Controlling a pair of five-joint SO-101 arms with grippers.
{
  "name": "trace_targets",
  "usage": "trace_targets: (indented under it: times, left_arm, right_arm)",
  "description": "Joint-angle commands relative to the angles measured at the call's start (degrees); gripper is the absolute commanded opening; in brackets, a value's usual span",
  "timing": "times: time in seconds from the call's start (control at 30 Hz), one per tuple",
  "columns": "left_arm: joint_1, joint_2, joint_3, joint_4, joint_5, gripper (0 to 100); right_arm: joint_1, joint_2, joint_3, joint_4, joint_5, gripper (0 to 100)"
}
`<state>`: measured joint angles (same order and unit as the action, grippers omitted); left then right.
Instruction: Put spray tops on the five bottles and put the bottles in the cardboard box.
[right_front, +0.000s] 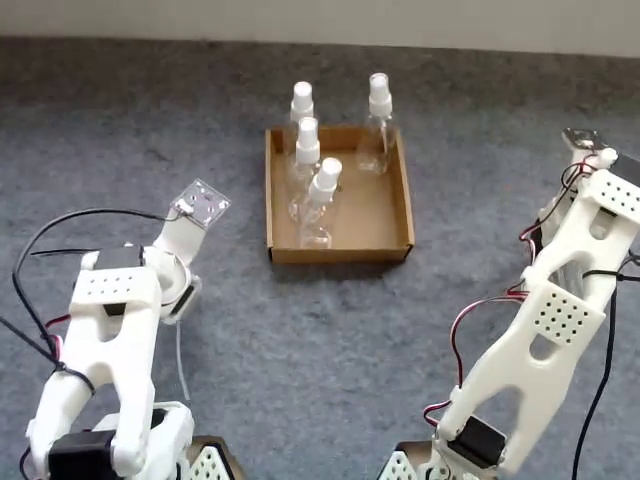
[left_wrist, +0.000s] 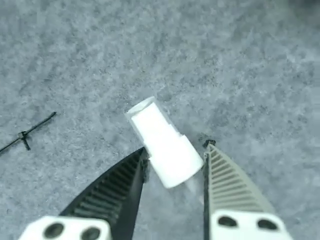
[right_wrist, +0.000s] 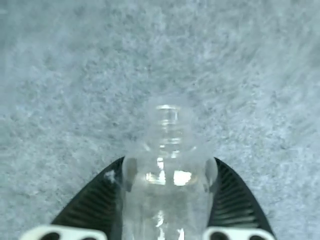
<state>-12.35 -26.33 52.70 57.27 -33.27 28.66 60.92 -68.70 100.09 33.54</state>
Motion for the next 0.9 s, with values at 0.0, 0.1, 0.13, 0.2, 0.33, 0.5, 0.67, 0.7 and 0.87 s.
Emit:
trace_targets:
  times: [0.0, 0.1, 0.13, 0.2, 0.33, 0.5, 0.67, 0.7, 0.87]
  left_arm:
    - [-0.48, -0.13, 0.13, -5.98, 5.54, 21]
    - [-0.40, -0.13, 0.04, -5.89, 8.00, 24]
    - [-0.40, -0.13, 0.04, -6.07, 8.44, 24]
    - [-0.40, -0.13, 0.13, -6.07, 8.53, 24]
    - [-0.57, -0.13, -0.13, -6.15, 13.45, 23]
    - [-0.40, -0.04, -0.31, -9.76, 19.08, 20]
    - [-0.66, 6.29, -3.47, -10.90, 19.96, 20]
    - [-0.66, 8.84, -4.79, -10.90, 19.96, 20]
    - [-0.48, 19.12, -9.71, -11.78, 23.65, 20]
  right_arm:
    - [-2.33, -0.48, -2.95, 1.01, -1.58, 16.6]
    - [-3.03, -0.48, -2.95, 1.01, -1.32, 16.8]
    - [-3.30, -0.48, -2.95, 1.01, -1.32, 17.0]
    - [-3.56, -0.40, -2.86, 1.01, -1.32, 17.0]
    - [-3.65, -0.40, -2.95, 0.75, -1.23, 17.0]
    - [-4.62, -0.40, -3.30, 0.75, -1.23, 17.0]
    - [-5.67, -0.48, -3.21, 0.84, -1.32, 17.0]
    - [-5.76, -0.48, -3.21, 0.84, -1.32, 17.0]
    - [-5.49, -0.48, -3.12, 0.84, -1.23, 17.0]
